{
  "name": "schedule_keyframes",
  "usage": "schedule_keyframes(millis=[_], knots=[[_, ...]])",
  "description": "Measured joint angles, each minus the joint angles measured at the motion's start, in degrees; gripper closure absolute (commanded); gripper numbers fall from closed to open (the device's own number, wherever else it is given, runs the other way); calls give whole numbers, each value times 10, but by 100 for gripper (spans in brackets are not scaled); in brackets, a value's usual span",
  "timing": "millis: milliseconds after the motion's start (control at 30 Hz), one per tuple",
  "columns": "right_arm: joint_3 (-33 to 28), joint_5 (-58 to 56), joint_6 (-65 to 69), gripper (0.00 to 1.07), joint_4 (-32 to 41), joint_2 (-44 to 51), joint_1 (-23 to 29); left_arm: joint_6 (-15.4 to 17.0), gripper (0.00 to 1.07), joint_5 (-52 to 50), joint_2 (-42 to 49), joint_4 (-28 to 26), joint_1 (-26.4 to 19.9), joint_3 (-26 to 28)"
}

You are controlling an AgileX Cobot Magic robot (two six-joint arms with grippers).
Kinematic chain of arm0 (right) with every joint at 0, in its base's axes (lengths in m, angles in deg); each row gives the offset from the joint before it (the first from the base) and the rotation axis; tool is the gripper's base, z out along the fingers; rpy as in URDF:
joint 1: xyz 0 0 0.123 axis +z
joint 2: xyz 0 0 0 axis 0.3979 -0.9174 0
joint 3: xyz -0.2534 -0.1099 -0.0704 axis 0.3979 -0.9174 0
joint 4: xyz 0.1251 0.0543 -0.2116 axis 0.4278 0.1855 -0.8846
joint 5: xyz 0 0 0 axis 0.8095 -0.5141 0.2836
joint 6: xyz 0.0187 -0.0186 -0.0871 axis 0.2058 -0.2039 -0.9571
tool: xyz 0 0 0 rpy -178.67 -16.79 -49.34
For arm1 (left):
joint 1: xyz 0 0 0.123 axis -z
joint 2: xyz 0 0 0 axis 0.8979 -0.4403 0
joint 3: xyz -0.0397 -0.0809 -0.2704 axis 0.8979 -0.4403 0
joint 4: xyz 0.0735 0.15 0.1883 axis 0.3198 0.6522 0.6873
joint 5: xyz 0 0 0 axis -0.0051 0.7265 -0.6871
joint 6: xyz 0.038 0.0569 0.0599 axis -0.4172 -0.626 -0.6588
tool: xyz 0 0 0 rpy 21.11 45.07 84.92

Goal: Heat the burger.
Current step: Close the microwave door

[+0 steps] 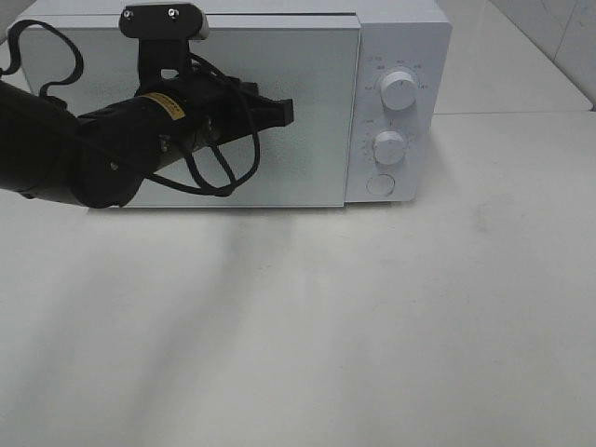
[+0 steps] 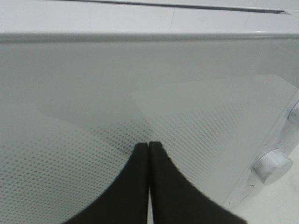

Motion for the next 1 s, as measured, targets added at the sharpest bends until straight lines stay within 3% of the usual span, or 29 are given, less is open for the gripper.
schedule_keyframes(millis=[467, 767, 867, 933, 967, 1000], knots=[[0, 0, 0, 35, 0, 0, 0, 0, 107, 49, -10, 15, 3, 36], [0, 0, 0, 35, 0, 0, 0, 0, 107, 114, 22, 16, 17, 7], [0, 0, 0, 35, 0, 0, 0, 3, 99, 156, 45, 18, 21, -16], [0, 0, 0, 35, 0, 0, 0, 4, 73, 201, 68, 15, 21, -38], [0, 0, 0, 35, 0, 0, 0, 4, 73, 201, 68, 15, 21, -38], [0, 0, 0, 35, 0, 0, 0, 4, 48, 235, 84, 15, 21, -49]])
